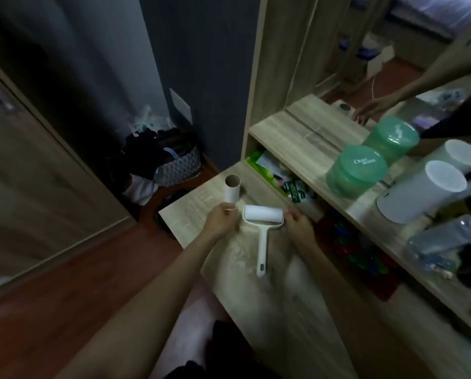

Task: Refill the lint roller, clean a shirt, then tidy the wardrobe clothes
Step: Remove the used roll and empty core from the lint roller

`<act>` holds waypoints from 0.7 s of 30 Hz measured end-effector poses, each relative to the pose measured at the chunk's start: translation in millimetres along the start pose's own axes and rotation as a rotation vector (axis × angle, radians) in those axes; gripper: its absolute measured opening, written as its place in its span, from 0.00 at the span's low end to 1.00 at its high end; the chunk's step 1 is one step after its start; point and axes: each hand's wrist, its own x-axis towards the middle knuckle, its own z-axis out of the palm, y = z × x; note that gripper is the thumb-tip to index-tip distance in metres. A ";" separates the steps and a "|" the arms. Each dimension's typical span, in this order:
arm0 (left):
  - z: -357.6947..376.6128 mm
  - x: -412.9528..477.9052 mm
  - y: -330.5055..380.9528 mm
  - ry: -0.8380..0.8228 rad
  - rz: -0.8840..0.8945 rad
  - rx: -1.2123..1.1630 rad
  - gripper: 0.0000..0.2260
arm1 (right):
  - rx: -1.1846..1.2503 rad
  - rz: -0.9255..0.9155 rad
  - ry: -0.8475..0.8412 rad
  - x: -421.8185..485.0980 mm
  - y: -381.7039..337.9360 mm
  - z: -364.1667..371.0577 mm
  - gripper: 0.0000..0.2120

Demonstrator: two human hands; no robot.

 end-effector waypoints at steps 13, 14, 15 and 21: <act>19.3 2.7 4.7 -0.017 -0.119 -0.200 0.11 | -0.015 0.031 -0.140 11.2 15.1 4.9 0.14; 16.7 1.3 1.8 -0.015 -0.126 -0.220 0.11 | 0.002 0.001 -0.148 11.0 16.7 4.9 0.13; 13.9 -0.5 -1.5 -0.020 -0.137 -0.252 0.11 | 0.028 -0.021 -0.158 11.2 18.1 5.3 0.12; -10.1 -22.1 -24.4 -0.024 -0.187 -0.404 0.14 | 0.096 -0.067 -0.308 8.2 7.9 17.3 0.13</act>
